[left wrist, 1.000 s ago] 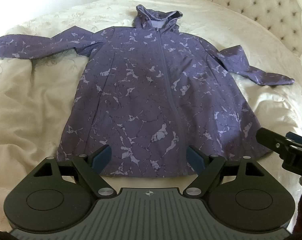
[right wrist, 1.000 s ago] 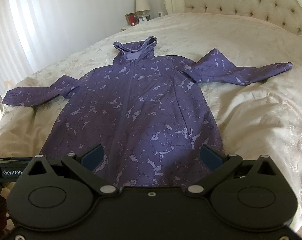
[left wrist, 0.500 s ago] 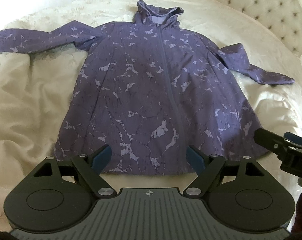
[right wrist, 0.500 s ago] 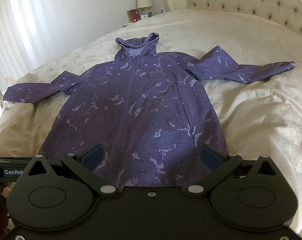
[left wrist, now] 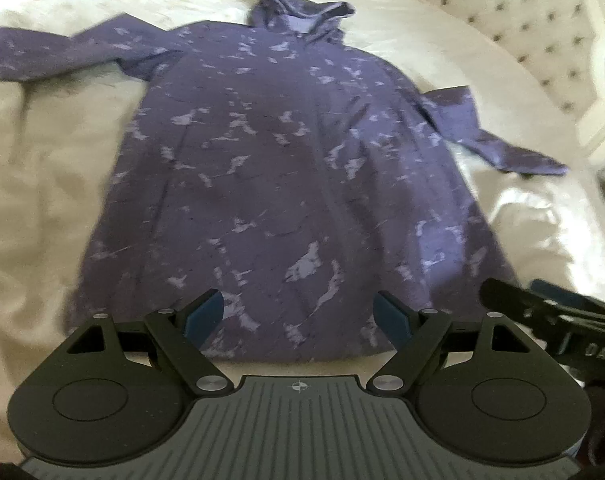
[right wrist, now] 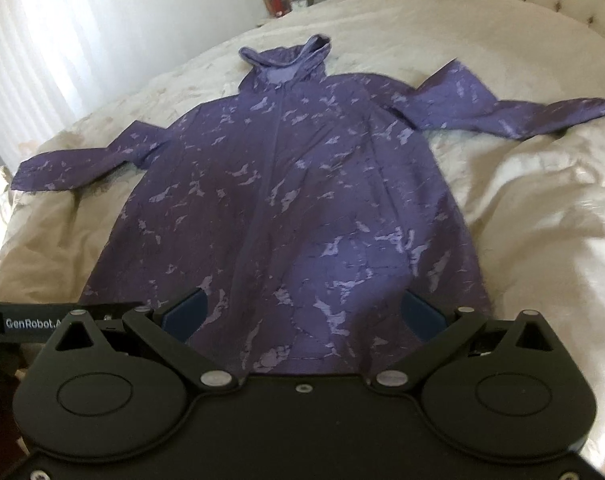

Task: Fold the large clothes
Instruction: 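Grasp the jacket sleeve cuff with the left gripper and lift it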

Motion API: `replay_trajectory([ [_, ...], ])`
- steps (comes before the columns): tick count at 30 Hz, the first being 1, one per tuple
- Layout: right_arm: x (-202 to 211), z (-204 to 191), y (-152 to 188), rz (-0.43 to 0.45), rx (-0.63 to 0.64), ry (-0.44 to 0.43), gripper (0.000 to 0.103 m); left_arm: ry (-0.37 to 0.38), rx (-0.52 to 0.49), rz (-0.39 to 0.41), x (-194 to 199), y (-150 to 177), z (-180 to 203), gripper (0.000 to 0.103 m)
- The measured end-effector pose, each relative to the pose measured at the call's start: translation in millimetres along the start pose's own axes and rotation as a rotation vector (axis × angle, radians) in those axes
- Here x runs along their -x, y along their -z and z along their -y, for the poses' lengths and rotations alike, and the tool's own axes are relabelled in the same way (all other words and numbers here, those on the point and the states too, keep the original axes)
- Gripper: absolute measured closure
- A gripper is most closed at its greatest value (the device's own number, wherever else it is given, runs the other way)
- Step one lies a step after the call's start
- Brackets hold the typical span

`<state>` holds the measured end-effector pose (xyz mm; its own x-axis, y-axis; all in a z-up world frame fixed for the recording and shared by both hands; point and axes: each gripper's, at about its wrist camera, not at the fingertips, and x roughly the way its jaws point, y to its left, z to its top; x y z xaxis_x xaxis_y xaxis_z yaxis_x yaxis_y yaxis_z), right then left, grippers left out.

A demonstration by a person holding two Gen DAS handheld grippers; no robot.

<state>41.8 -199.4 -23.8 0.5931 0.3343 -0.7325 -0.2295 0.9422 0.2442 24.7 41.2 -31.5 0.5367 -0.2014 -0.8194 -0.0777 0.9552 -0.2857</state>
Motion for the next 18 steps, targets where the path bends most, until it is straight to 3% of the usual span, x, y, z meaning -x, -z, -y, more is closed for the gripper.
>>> replay_trajectory([
  [3, -11.9, 3.9, -5.3, -0.03, -0.04, -0.056, 0.001, 0.072, 0.016, -0.004, -6.4, -9.8, -10.7, 0.021],
  [7, -28.3, 13.5, -14.3, -0.064, -0.135, -0.125, 0.0, 0.082, 0.037, 0.023, -9.2, -25.7, -27.5, 0.021],
  [12, -44.8, 13.8, -34.3, -0.053, -0.14, -0.129, 0.0, 0.007, 0.05, 0.113, -5.1, -55.8, -62.9, 0.018],
  [18, -69.5, -2.3, -62.6, -0.029, -0.087, -0.142, 0.0, -0.14, 0.103, 0.215, 1.0, -106.0, -137.1, 0.015],
])
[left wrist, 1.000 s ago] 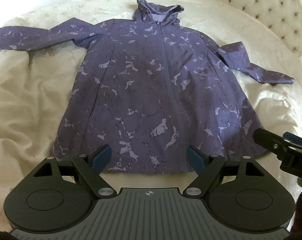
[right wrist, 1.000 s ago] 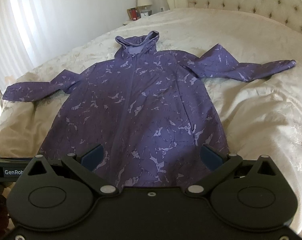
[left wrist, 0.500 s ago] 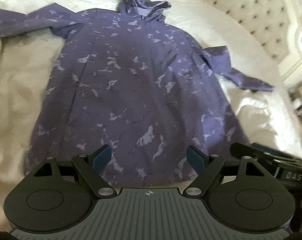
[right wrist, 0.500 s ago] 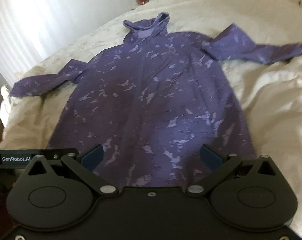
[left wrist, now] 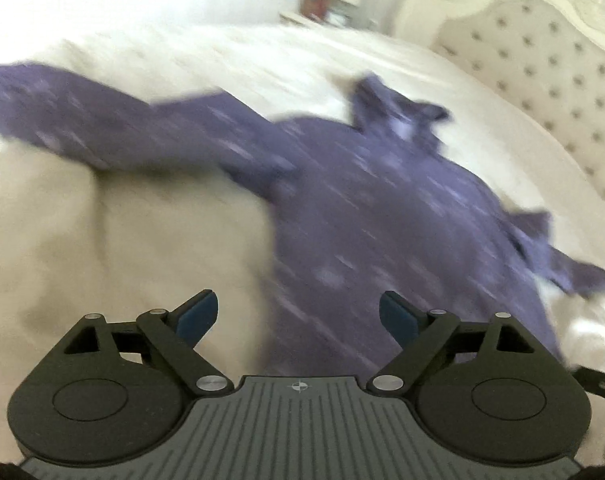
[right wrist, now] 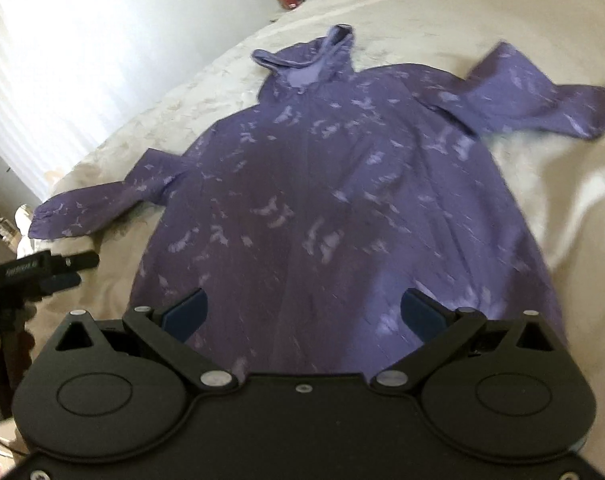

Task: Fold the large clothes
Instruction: 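Grasp the jacket sleeve cuff with the left gripper and lift it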

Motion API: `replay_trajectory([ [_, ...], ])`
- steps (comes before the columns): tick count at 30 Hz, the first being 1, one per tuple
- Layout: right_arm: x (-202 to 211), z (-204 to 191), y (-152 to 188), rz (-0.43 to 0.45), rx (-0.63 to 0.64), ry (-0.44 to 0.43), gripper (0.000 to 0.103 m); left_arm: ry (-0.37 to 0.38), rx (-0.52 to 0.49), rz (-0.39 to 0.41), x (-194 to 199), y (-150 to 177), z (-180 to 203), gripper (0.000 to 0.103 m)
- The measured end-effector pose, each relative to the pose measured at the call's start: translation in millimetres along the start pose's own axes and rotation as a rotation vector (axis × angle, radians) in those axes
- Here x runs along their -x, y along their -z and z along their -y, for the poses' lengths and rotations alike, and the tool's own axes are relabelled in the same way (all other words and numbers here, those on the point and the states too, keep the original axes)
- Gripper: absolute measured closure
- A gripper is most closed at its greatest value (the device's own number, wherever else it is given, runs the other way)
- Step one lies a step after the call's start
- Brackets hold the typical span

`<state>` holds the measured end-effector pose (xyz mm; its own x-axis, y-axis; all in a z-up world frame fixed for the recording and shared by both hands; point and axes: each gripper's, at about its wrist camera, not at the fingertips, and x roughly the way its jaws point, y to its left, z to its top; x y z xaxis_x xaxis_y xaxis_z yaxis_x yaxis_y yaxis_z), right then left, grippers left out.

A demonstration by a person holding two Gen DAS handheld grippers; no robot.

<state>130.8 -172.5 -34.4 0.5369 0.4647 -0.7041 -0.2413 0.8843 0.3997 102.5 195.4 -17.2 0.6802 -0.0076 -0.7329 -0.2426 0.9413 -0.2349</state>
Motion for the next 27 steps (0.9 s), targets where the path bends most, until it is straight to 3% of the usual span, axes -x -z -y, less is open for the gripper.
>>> replay_trajectory([
  [9, -63.9, -39.4, -26.5, -0.015, 0.037, -0.085, 0.0, -0.26, 0.085, 0.096, -18.0, -58.7, -111.6, 0.015],
  [16, -106.8, -71.4, -40.1, -0.013, 0.072, -0.135, 0.0, -0.348, 0.181, 0.154, -22.5, -96.0, -184.3, 0.015],
  [22, -134.4, -88.9, -44.7, -0.013, 0.084, -0.154, 0.0, -0.429, 0.247, 0.203, -33.2, -113.0, -223.4, 0.015],
  [27, -145.3, -92.6, -42.0, -0.033, 0.096, -0.155, 0.0, -0.426, 0.332, 0.209, -41.6, -118.2, -243.2, 0.021],
])
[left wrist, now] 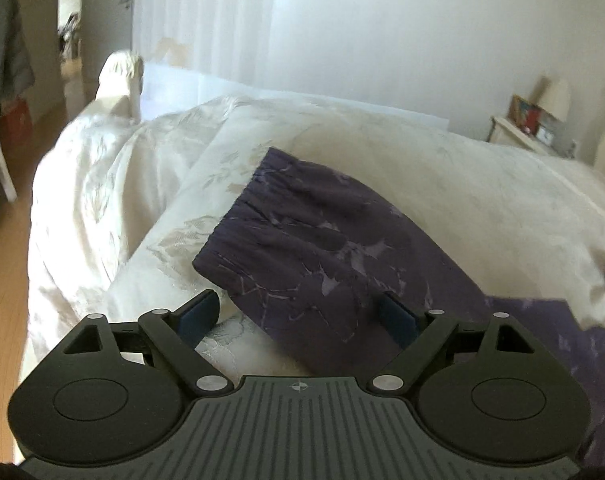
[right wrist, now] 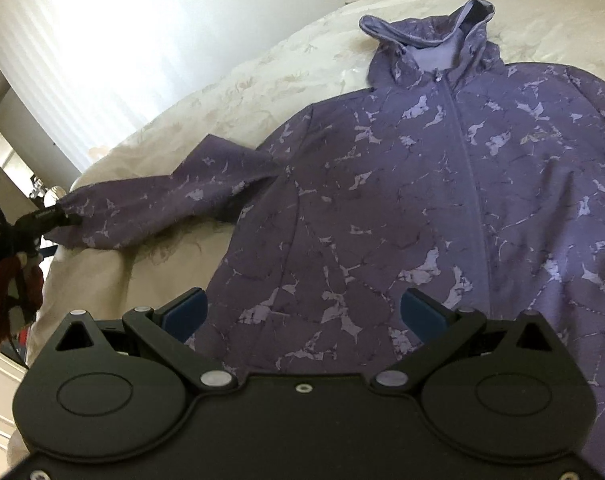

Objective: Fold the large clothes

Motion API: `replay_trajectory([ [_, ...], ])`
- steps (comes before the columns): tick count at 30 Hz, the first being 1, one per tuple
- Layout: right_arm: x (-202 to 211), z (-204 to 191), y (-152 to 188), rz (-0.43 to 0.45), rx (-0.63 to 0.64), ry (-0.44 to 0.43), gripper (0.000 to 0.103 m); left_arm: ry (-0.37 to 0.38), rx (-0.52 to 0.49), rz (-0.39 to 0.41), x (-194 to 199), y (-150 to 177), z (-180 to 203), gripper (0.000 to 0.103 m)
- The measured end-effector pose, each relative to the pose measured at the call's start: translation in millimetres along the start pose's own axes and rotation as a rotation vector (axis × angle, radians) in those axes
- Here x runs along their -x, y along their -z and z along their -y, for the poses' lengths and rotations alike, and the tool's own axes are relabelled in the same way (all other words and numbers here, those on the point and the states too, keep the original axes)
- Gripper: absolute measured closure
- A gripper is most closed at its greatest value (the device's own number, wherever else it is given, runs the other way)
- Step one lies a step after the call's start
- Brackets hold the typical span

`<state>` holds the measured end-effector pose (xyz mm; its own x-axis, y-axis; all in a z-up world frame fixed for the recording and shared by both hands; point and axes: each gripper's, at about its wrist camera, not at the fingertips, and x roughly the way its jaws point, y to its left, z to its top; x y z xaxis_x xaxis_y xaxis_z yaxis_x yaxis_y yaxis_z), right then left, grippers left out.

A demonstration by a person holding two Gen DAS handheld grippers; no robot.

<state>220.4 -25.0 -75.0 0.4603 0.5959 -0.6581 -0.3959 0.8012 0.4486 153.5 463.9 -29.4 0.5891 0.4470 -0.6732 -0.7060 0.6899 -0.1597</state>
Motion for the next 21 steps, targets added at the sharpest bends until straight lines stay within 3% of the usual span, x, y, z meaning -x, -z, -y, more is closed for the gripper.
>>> replay_trajectory([
  [2, -2.8, 2.2, 2.1, -0.011, -0.001, 0.007, 0.0, 0.037, 0.038, 0.008, -0.8, -2.0, -3.0, 0.052],
  [3, -4.1, 3.6, 3.1, -0.017, -0.003, 0.01, 0.0, 0.047, 0.041, 0.017, 0.1, -3.5, -2.5, 0.057],
  [5, -5.4, 7.3, 5.3, -0.029, -0.011, 0.01, 0.0, 0.026, 0.017, 0.061, 7.4, -6.5, 3.7, 0.083],
  [10, -4.7, 19.4, 12.7, -0.038, -0.02, 0.026, 0.0, 0.104, -0.06, 0.132, 32.3, -17.5, 35.4, 0.093],
  [21, 7.9, 51.9, 38.1, 0.035, 0.099, 0.173, 0.0, 0.404, -0.232, 0.198, 101.4, -26.6, 169.4, 0.094],
])
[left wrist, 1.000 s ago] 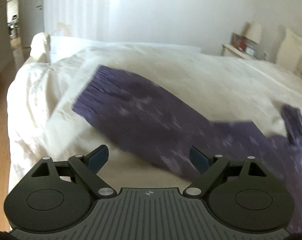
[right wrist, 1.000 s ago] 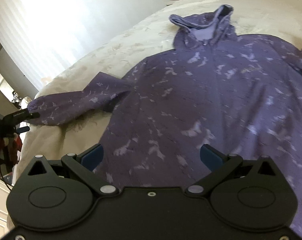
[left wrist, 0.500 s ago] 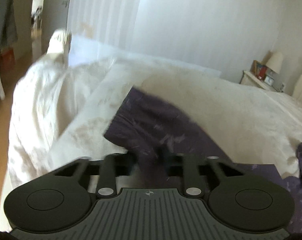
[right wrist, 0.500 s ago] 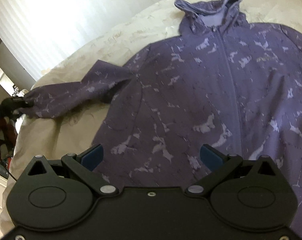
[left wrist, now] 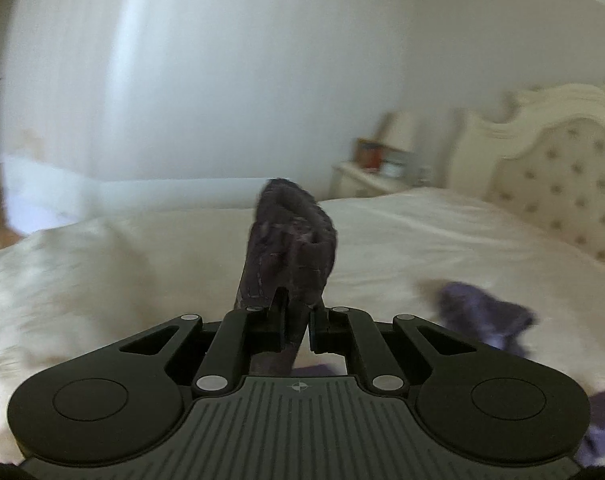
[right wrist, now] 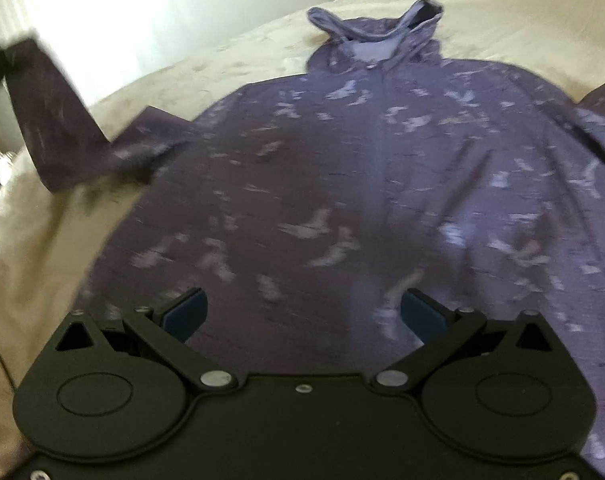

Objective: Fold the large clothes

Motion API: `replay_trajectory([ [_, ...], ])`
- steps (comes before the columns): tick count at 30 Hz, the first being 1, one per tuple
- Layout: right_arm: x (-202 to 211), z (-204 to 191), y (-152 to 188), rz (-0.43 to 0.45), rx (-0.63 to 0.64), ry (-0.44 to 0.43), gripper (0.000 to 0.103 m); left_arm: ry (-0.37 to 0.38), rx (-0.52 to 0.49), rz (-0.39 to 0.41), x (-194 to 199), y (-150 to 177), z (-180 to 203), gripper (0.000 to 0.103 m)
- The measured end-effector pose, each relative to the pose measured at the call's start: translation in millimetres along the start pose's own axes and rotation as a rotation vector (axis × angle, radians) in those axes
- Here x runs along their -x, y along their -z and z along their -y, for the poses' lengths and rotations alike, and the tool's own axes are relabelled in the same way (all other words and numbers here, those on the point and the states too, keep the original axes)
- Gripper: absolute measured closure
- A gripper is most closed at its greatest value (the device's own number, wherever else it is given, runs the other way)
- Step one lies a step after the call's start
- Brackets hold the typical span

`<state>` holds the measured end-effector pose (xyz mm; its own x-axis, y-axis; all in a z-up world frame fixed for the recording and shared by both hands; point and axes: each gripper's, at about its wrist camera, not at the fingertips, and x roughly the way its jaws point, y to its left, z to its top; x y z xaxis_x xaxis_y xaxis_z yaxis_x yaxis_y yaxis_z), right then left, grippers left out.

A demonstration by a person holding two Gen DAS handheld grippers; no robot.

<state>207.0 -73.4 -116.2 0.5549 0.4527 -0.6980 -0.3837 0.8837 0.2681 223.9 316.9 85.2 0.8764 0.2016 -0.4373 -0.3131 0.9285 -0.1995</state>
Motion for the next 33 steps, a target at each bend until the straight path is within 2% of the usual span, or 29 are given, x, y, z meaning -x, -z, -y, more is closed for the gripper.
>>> replay_trajectory([
  [3, -1.3, 9.1, 10.4, 0.03, 0.032, 0.03, 0.0, 0.081, -0.037, 0.008, -5.5, -1.7, 42.6, 0.094],
  [9, -3.6, 15.7, 21.7, 0.086, 0.049, -0.002, 0.0, 0.229, -0.086, -0.001, -25.8, 16.2, 118.2, 0.093],
  [16, -2.8, 22.4, 25.5, 0.108, 0.028, -0.045, 0.0, 0.361, -0.068, -0.045, -47.6, 44.6, 172.9, 0.093],
  [22, -2.4, 23.0, 26.1, 0.11, 0.025, -0.049, 0.0, 0.423, -0.07, -0.112, -57.3, 83.8, 209.9, 0.093],
  [25, -2.2, 23.8, 26.2, 0.111, 0.022, -0.053, 0.0, 0.422, -0.093, -0.144, -66.6, 99.4, 223.2, 0.093],
  [27, -2.4, 23.9, 26.3, 0.111, 0.024, -0.054, 0.0, 0.416, -0.148, -0.161, -69.6, 109.0, 231.7, 0.089],
  [28, -2.5, 23.9, 26.3, 0.111, 0.026, -0.054, 0.0, 0.411, -0.177, -0.168, -70.2, 113.8, 235.2, 0.082],
  [29, -2.6, 23.8, 26.3, 0.112, 0.026, -0.055, 0.0, 0.412, -0.195, -0.171, -70.3, 115.2, 239.3, 0.08],
  [33, -2.1, 25.6, 26.7, 0.117, 0.017, -0.066, 0.0, 0.458, -0.214, -0.173, -62.3, 120.0, 255.8, 0.075],
])
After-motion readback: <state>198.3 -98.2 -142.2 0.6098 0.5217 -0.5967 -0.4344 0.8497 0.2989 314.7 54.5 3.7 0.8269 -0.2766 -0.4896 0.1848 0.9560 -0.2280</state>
